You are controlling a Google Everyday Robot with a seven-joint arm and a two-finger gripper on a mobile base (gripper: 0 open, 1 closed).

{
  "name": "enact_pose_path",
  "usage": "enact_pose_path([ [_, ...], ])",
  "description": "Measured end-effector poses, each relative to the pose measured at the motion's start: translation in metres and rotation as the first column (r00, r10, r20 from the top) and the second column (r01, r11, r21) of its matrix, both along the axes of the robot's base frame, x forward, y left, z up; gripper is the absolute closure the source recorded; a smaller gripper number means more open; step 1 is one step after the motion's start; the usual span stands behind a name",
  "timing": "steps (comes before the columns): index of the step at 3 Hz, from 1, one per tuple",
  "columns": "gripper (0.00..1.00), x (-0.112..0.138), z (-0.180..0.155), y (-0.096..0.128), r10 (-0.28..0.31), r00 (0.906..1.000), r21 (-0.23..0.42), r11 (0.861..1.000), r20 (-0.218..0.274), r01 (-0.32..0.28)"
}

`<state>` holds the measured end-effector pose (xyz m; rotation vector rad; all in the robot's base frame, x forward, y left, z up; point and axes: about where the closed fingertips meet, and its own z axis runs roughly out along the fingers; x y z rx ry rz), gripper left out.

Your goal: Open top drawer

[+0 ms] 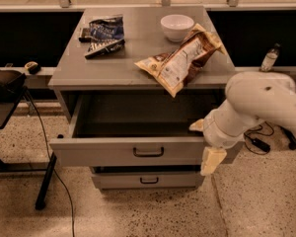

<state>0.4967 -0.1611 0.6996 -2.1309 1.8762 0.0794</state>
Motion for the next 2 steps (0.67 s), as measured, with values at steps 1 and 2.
enact_pose_path([
  [1, 0.37, 0.002, 0.055, 0.007, 0.023, 0.9910, 0.004, 1.000, 0.132, -0.023],
  [2, 0.54, 0.027, 0.100, 0.011, 0.025, 0.9777, -0.019, 1.000, 0.209, -0.021],
])
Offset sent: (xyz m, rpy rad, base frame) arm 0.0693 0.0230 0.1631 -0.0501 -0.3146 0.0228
